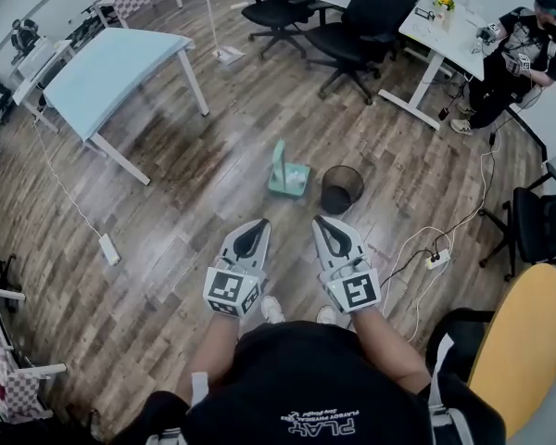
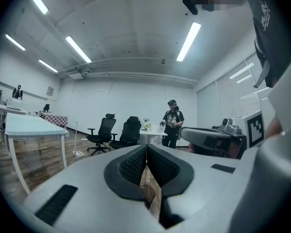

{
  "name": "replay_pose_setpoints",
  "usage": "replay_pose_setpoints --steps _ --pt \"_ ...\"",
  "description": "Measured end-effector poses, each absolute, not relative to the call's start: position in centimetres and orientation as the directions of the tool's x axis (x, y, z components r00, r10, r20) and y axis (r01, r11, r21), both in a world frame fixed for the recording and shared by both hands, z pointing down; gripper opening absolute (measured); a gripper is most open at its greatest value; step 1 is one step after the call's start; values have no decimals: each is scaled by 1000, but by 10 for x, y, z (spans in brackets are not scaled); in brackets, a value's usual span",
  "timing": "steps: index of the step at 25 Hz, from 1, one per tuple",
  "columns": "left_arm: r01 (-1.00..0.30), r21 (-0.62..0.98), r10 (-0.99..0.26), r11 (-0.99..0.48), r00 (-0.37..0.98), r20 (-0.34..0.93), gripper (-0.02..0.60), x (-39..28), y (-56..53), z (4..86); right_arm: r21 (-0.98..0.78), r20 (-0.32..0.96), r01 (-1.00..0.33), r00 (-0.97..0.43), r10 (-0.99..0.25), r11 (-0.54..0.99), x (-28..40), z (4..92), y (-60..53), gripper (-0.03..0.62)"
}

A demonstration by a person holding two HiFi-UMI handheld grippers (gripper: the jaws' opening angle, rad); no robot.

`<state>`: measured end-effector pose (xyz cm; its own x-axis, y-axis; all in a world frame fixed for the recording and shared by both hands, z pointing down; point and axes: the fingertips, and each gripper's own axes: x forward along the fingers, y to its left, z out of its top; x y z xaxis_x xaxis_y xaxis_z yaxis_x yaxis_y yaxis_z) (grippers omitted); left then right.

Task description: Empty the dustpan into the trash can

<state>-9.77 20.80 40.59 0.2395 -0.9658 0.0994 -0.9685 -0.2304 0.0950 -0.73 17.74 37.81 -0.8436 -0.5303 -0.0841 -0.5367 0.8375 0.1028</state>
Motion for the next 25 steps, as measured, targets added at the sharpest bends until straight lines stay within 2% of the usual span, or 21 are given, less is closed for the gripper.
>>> replay_pose_setpoints --steps 3,7,14,25 --pt "-960 100 -958 -260 269 98 25 -112 206 411 116 -56 -558 -830 -555 822 -21 382 177 23" --pt "-952 111 -950 -285 296 97 25 -131 204 418 112 -118 -579 -815 -568 808 -41 374 181 24" --pt "-938 109 -934 -330 341 106 25 -141 193 426 115 -99 -617 -787 -609 779 -52 379 170 24" --pt "-945 84 -933 -317 326 151 25 -147 120 436 92 -117 -622 -782 -612 777 -50 388 88 25"
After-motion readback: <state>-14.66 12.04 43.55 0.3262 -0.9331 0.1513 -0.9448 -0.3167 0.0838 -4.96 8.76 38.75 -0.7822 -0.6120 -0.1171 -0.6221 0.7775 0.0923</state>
